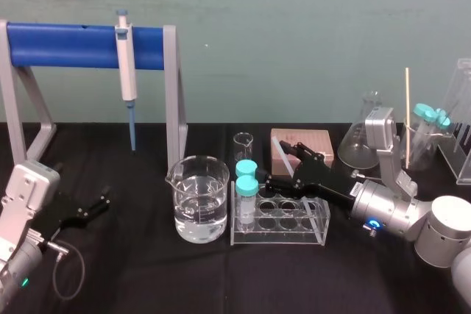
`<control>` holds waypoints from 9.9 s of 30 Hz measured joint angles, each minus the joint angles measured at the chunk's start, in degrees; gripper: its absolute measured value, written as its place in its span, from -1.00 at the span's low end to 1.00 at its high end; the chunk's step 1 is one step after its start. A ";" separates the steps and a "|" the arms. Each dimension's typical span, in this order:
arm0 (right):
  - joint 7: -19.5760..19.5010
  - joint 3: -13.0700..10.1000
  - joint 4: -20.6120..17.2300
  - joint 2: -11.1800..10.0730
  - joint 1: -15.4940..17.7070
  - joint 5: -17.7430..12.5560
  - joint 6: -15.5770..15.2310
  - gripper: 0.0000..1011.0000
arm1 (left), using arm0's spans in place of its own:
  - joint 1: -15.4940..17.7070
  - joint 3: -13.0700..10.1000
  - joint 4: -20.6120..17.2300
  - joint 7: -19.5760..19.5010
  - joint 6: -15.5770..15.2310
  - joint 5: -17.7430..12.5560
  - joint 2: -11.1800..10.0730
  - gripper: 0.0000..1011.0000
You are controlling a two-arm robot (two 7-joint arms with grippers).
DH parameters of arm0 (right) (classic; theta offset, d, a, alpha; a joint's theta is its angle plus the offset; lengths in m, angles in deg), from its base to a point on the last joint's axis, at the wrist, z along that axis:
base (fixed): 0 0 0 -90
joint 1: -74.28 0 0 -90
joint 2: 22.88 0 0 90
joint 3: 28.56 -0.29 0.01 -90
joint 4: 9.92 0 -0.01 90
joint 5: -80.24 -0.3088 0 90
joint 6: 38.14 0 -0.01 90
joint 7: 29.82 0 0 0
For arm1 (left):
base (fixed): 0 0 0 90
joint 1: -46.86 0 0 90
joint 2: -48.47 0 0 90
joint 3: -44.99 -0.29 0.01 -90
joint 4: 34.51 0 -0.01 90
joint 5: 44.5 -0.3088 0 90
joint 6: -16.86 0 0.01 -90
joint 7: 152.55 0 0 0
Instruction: Pick up the stirring rod with one hand, then place it down.
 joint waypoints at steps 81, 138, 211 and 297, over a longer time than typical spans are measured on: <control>-3.97 -1.30 -10.01 -2.66 3.72 1.64 1.44 -0.87 | 0.00 0.00 0.00 0.00 0.00 0.01 0.00 0.98; -18.23 -10.09 -15.65 1.85 11.75 10.14 19.21 -0.87 | 0.00 0.00 0.00 0.00 0.00 0.00 0.00 0.98; -18.19 -9.99 -15.74 1.76 11.74 9.94 19.14 -0.87 | 0.00 0.00 0.00 0.00 0.00 0.00 0.00 0.98; -7.69 -9.38 -6.10 4.27 8.05 3.31 16.97 -0.87 | 0.00 0.00 0.00 0.00 0.00 0.00 0.00 0.98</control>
